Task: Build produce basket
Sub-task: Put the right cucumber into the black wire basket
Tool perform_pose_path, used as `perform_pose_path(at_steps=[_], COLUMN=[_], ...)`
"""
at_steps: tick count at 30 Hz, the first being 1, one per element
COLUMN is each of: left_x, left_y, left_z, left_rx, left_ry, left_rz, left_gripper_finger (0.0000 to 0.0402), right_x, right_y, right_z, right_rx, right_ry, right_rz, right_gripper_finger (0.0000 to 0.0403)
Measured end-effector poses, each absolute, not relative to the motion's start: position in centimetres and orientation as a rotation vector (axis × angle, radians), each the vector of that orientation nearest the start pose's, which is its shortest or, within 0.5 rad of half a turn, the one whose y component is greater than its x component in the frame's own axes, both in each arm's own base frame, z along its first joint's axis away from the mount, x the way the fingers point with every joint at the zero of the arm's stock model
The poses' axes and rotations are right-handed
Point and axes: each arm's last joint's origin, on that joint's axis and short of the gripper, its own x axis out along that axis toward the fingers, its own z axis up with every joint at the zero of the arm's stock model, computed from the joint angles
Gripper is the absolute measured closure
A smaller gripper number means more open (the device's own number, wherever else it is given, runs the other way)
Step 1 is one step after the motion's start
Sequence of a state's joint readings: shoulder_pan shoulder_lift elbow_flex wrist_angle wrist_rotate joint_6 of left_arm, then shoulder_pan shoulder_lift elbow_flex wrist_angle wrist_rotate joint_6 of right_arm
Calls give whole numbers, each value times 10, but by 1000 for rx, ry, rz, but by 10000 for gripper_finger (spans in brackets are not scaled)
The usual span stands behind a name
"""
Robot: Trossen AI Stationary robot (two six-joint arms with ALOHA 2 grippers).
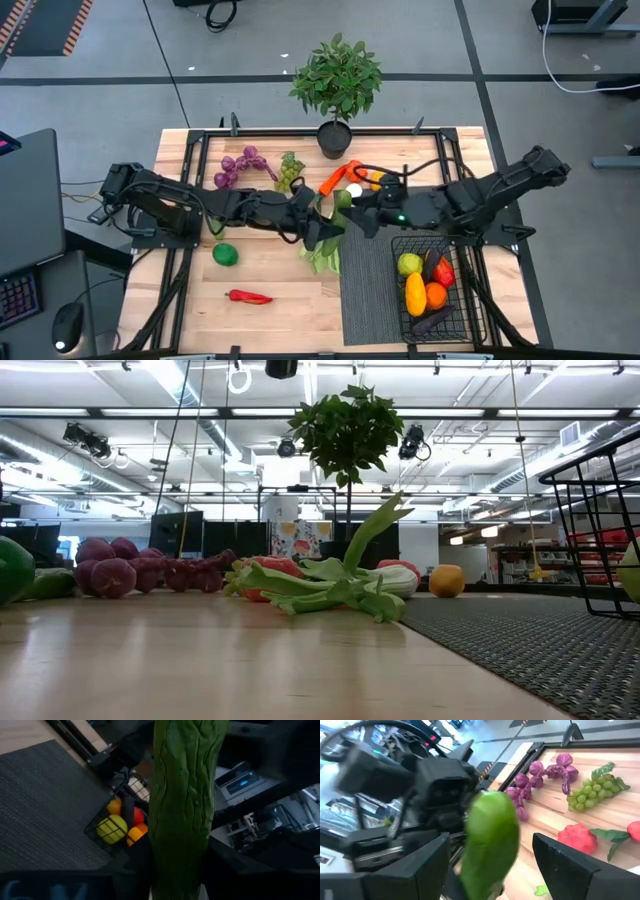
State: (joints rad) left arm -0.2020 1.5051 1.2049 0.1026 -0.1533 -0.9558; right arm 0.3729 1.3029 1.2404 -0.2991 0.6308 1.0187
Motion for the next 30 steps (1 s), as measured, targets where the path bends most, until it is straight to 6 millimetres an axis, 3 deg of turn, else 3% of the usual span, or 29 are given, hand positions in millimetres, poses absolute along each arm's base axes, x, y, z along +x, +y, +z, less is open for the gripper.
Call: perform_pose_path(at_steps=[6, 12, 17, 23, 30], left_x=[343, 343, 342, 322, 288], left_y=[-65, -66, -61, -43, -29], left_z=[333, 333, 333, 356, 352], left_rx=[-894, -863, -814, -750, -705], left_ry=[188, 181, 193, 151, 368], left_rz=[54, 58, 79, 104, 265], left_gripper_finger=[255, 239, 223, 215, 214], right_x=[288, 286, 282, 254, 208], right_y=[82, 82, 82, 91, 108], right_z=[360, 362, 360, 352, 350], right_rx=[844, 789, 752, 769, 898], right_ry=[176, 180, 267, 459, 679], right_rz=[-395, -379, -335, -338, -344], right_gripper_finger=[144, 271, 280, 280, 281])
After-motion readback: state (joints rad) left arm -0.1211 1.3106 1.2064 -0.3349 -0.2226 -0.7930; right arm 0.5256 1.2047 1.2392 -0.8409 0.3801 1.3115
